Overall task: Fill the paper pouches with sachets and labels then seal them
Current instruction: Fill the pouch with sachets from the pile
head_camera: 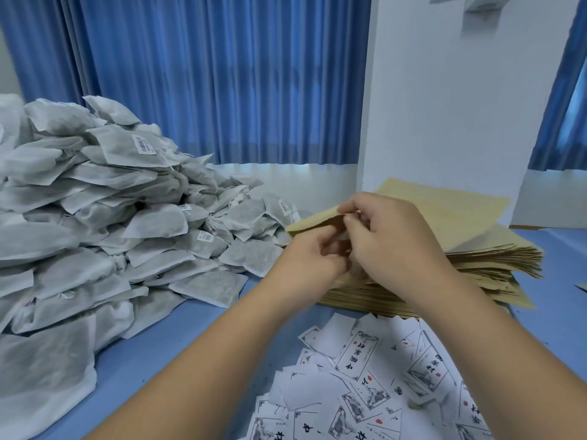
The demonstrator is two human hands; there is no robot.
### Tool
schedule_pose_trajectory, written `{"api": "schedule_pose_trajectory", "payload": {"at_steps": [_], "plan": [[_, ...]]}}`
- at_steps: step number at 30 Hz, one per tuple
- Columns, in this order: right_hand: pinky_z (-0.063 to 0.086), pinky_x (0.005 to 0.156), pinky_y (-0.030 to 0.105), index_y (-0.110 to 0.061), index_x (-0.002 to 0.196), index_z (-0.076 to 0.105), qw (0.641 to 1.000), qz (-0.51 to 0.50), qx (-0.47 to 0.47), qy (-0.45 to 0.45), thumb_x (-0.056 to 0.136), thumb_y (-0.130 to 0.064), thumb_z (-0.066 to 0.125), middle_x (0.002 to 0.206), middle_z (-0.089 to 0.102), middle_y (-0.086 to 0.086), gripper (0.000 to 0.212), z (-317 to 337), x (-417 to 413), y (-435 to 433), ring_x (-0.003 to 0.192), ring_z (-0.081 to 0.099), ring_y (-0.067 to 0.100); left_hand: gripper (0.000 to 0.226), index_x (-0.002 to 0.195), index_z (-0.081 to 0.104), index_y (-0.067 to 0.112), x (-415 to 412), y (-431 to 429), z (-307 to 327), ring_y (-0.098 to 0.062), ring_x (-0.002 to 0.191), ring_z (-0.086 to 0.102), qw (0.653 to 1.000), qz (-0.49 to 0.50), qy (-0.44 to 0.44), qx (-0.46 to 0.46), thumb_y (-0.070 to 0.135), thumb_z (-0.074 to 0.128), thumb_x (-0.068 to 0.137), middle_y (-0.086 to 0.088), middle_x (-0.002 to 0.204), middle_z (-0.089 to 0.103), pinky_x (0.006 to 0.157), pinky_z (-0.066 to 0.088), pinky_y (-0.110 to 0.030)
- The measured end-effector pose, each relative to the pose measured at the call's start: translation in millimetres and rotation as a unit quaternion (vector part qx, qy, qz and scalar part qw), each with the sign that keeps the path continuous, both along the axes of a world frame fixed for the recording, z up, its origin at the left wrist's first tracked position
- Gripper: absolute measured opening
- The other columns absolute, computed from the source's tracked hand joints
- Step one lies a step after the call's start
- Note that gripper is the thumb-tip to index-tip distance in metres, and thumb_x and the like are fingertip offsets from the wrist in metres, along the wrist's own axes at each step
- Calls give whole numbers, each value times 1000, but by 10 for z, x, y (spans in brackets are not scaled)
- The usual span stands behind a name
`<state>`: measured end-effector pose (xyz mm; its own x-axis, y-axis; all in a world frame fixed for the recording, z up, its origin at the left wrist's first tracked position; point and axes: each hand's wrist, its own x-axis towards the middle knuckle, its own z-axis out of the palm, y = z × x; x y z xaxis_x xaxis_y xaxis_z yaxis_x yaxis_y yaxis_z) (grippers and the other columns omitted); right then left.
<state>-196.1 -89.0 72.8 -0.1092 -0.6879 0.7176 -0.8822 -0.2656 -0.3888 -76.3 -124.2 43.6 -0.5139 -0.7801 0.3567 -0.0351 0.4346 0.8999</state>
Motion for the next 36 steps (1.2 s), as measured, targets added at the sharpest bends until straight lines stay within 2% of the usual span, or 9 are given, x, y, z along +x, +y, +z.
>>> {"api": "schedule_pose_trajectory", "payload": {"at_steps": [2,4,9,12,16,22,26,30,36], "plan": [[51,74,36,-26,96,68,999,-36,12,-9,91,-19,53,85,67,-3,18,-23,-64,-21,84,61,22,31,101,65,9,-3,-2,8,-8,84,57,999,-2,-26,-31,-12,48,86,-10,93,69,79,44,-23],[51,73,34,-27,97,69,998,-54,19,-19,91,-19,52,87,68,-2,19,-34,-116,-34,83,60,21,29,113,67,8,-12,-18,-15,-10,83,58,996,30,-60,-50,-2,53,89,-8,96,70,80,47,-29],[44,62,28,-28,96,69,998,-61,17,-28,91,-19,51,75,60,-9,20,-37,-183,-35,73,56,16,30,80,72,9,128,-151,-34,-13,45,54,992,70,71,74,-8,47,84,-1,65,67,46,43,-22],[42,63,28,-28,96,69,997,-64,24,-32,91,-18,51,73,59,-8,22,-27,-256,-60,74,56,18,32,75,71,12,357,-444,-151,-11,44,51,969,197,118,92,-5,45,84,2,63,65,44,40,-22],[36,55,25,-30,95,68,997,-57,29,-40,91,-17,50,68,55,-11,23,-48,-311,-85,68,53,13,22,86,65,23,630,-902,-383,-15,74,59,903,428,-9,-37,7,50,87,3,88,66,62,39,-24],[34,51,25,-32,90,67,998,-39,45,-38,88,-16,51,61,50,-12,23,-101,-308,-113,63,51,7,42,127,50,12,647,-1534,-130,-29,115,49,874,413,-216,-138,8,53,85,-14,132,43,99,39,-36],[38,54,26,-31,93,68,998,-29,50,-35,87,-17,51,61,50,-12,23,-131,-321,-140,66,52,12,58,143,30,10,595,-1799,29,-37,117,51,897,397,-192,-32,21,53,90,-19,138,43,98,45,-46],[36,54,27,-31,95,68,998,-22,54,-35,88,-17,50,61,50,-11,24,-156,-323,-168,63,51,13,67,140,31,4,544,-1886,-120,-38,118,50,860,392,-325,-31,32,61,87,-20,128,54,96,43,-42],[35,54,27,-31,96,68,998,-20,53,-28,88,-15,49,60,48,-10,25,-177,-304,-185,64,51,16,26,107,57,4,585,-1824,-261,-34,94,56,855,406,-315,-72,17,58,84,-18,105,64,72,40,-33]]}}
